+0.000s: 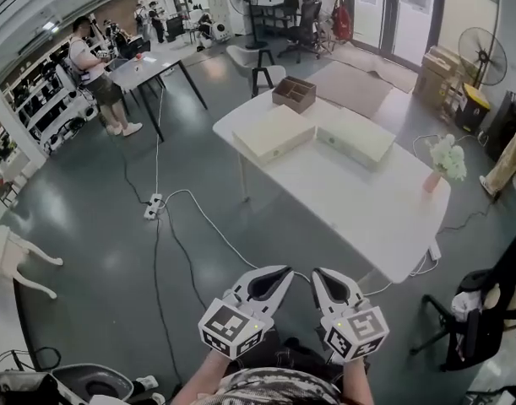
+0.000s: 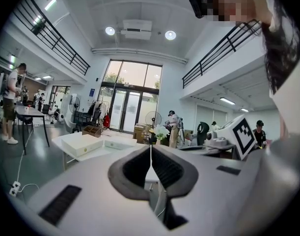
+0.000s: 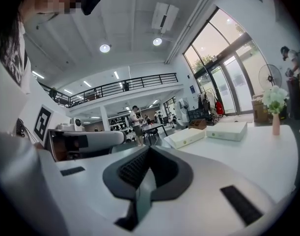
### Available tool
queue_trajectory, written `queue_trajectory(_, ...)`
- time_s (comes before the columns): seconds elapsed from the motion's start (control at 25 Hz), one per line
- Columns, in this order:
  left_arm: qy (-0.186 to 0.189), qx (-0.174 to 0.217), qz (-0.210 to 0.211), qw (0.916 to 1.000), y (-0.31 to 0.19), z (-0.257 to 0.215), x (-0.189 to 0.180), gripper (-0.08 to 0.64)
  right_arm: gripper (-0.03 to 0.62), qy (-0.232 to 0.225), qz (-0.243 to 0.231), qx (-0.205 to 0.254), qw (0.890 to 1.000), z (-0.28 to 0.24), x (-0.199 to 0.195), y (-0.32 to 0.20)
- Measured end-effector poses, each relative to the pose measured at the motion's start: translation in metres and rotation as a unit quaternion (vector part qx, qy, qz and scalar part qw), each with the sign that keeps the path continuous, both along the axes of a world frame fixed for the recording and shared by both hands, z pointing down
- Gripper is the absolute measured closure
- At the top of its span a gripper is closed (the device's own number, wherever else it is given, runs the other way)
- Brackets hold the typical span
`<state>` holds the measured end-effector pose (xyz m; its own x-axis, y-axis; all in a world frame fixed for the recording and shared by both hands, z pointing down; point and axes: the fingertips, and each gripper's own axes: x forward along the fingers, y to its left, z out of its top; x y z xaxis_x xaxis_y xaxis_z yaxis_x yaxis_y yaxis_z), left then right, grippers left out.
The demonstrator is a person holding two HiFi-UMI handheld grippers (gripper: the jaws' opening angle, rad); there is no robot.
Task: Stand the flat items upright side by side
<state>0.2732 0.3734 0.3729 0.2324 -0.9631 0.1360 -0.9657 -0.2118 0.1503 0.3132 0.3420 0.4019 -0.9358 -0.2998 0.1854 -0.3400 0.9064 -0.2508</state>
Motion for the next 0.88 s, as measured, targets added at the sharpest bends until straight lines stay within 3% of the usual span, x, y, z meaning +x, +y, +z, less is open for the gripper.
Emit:
queue_trajectory(0.36,0.001,-0.011,-0.010,0.9999,-0.044,0.013,-0.049,0.546,0.593,0.005,-0.016,-0.011,1.000,0.014,-0.047,-0.040)
queue_trajectory(0.88,0.012,0.015,0.070,0.9974,-0.162,0.000,-0.175,0.546,0.594,0.019,0.047,-0.026,0.998,0.006,-0.175,-0.154)
